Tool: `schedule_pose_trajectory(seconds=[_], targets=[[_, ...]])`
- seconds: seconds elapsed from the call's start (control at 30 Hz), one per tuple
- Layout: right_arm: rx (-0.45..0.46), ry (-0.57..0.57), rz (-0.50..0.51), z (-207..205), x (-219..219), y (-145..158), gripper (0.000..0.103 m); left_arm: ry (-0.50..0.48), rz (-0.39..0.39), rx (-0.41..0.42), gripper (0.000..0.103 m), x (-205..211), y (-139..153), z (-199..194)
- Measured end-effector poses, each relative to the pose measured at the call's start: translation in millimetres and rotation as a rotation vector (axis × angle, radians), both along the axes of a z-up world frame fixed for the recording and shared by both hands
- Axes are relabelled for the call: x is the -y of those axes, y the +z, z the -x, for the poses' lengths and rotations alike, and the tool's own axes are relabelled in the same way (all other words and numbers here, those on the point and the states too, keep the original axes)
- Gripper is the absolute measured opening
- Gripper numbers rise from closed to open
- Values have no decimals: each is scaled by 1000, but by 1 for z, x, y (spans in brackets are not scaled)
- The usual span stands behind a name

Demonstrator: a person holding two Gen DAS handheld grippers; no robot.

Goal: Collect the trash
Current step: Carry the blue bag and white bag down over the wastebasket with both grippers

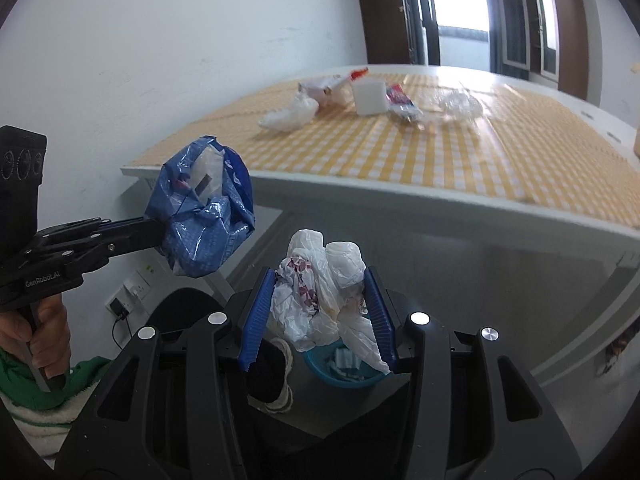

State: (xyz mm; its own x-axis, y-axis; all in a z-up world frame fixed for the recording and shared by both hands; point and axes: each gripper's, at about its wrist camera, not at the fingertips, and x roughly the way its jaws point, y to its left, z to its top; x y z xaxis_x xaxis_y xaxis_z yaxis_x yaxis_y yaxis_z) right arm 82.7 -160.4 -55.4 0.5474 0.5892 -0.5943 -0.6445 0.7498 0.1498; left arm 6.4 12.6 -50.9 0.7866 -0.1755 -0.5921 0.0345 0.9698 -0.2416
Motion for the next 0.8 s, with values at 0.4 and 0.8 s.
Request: schedule_pose_trajectory(seconds=[0.4, 0.8], targets=[[-156, 5, 28, -24, -8, -73, 44, -21, 76, -141, 14, -5, -67, -29], [-373, -35, 35, -68, -15, -144, 44, 7, 156, -276, 14, -23, -130, -57]])
